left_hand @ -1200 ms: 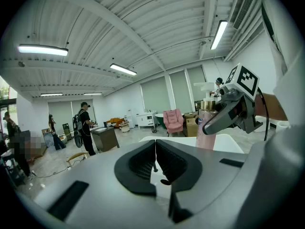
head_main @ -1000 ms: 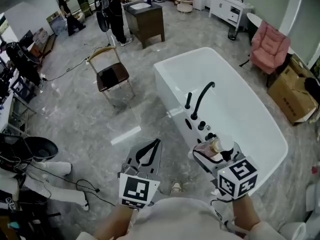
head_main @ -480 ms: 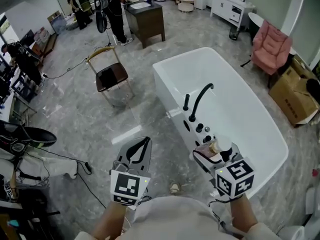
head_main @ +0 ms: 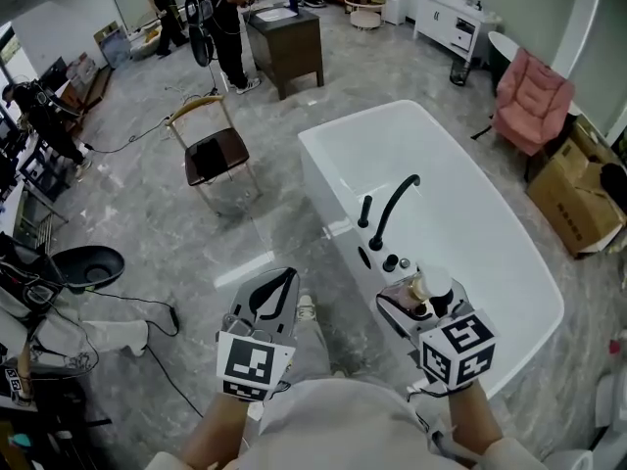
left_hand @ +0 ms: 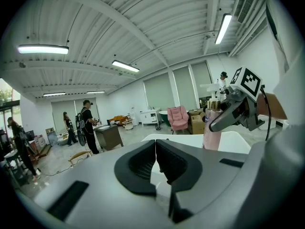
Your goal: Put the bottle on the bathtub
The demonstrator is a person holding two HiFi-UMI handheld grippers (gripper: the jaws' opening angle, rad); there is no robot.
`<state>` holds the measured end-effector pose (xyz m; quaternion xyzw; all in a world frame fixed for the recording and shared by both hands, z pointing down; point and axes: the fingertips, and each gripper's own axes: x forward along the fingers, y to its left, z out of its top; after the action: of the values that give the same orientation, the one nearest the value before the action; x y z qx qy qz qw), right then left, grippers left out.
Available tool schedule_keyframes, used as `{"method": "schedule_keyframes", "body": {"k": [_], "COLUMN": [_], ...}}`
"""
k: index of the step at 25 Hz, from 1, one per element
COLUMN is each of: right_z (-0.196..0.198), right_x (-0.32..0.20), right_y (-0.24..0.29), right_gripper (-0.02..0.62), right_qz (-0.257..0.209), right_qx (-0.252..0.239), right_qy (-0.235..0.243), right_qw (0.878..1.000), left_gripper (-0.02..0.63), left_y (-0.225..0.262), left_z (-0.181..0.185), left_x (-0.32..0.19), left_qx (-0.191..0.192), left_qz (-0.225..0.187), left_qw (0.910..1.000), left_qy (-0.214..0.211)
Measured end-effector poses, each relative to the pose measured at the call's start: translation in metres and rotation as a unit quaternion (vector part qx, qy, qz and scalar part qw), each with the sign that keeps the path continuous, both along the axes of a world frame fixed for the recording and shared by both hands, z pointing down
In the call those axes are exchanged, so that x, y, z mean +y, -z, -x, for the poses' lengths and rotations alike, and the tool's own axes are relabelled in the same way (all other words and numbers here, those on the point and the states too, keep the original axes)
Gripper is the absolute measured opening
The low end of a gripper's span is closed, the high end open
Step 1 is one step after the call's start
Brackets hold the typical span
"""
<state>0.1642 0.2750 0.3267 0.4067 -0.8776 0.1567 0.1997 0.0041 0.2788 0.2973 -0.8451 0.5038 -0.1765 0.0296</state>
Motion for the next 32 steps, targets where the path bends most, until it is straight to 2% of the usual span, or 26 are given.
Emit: {"method": "schedule_keyframes", "body": {"k": [14, 20, 25, 32], "right_z": [0.025, 0.047, 0.072, 0.106], "right_x": [-0.119, -0.195, -0.264, -0.364], "right_y": [-0.030, -0.038, -0.041, -0.063], "right_gripper": [0.382, 0.382, 0.382, 0.382], "right_qz": [0.007, 0.006, -0.009, -0.017], "right_qx": [0.009, 0.021, 0.002, 0.009], "right_qy": [-0.040, -0.054, -0.059, -0.087], "right_qw": [0.999, 0.998, 0.998, 0.996], "left_gripper": [0.020, 0.020, 0.020, 0.020], "left_y": [-0.033, -0.045, -0.057, -0.092], "left_z": [0.019, 0.035, 0.053, 0.085], "left_x": [-0.122, -0.198, -0.264, -0.352], "left_qx": [0.005, 0.005, -0.002, 0.002], "left_qz": [0.035, 0.059, 0.080, 0.120], "left_qw": [0.9990, 0.9971, 0.9945, 0.9898], "left_qy": [-0.028, -0.048, -0.068, -0.076]}}
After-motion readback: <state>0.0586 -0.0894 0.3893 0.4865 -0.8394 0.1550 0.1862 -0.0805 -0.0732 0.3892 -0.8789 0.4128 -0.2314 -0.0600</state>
